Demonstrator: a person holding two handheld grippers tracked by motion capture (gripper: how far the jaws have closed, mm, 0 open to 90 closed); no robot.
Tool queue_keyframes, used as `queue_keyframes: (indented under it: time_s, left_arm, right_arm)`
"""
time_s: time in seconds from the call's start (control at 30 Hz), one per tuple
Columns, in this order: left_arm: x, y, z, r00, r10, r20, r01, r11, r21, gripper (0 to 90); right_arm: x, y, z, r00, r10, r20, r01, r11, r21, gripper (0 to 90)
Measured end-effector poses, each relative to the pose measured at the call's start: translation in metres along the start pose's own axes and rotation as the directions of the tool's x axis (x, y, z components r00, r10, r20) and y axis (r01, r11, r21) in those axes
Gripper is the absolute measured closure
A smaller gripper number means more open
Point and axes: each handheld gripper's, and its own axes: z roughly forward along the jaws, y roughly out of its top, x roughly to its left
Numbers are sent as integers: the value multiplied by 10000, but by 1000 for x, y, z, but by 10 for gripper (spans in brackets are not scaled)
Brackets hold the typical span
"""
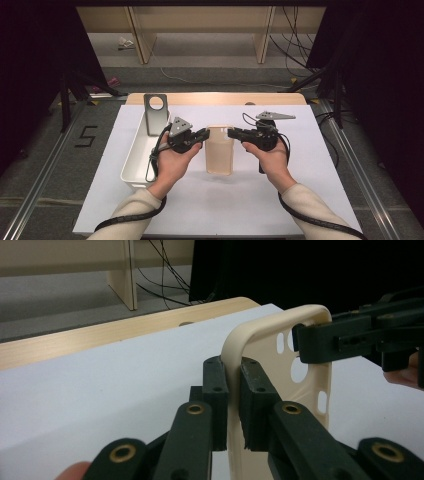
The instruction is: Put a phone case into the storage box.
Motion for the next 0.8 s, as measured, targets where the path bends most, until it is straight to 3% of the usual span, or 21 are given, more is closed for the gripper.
queue_keyframes:
  time_s: [0.4, 0.5, 0.6, 0.8]
  left_arm:
    - [0, 3, -3, 9994, 135, -309, -138, 9999, -91, 845]
    - [0, 4, -3, 9991, 150, -400, -154, 9998, -87, 845]
    - [1, 5, -3, 9985, 155, -520, -160, 9998, -102, 845]
    - [7, 7, -4, 9966, 121, -809, -135, 9998, -173, 845]
  right_arm:
    - [6, 1, 1, 9993, -365, 118, 367, 9993, -120, 744]
    - [6, 2, 1, 9988, -439, 201, 441, 9990, -107, 680]
    - [6, 2, 1, 9964, -696, 481, 701, 9975, -89, 556]
    - [8, 4, 0, 9923, -1223, 185, 1223, 9925, -21, 350]
